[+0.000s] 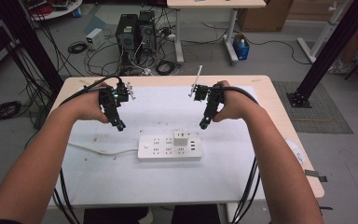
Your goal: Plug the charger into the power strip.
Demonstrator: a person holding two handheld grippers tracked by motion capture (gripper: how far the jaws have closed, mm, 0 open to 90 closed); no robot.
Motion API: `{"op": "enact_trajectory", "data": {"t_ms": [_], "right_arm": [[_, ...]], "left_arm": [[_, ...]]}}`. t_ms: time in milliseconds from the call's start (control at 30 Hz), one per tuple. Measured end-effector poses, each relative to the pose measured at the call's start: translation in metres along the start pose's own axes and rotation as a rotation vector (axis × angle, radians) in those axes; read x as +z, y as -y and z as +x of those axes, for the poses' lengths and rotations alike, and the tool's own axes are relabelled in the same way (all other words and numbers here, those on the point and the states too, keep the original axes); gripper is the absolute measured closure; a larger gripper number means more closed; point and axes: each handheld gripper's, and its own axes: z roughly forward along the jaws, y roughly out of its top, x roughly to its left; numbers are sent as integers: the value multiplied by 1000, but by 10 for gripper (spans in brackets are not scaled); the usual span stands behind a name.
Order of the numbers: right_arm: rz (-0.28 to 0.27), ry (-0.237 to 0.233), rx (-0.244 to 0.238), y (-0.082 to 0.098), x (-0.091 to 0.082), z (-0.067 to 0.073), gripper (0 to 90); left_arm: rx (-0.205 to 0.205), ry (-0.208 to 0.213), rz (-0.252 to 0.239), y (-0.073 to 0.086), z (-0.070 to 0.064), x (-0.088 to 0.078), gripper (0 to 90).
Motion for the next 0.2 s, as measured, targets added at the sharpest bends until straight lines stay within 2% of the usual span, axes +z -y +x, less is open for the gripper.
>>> {"op": "enact_trajectory", "data": {"t_ms": [200], "right_arm": [[-5, -1, 5, -1, -1, 2, 10]], "left_arm": [[-3, -6, -7, 1, -2, 0, 57]]}}
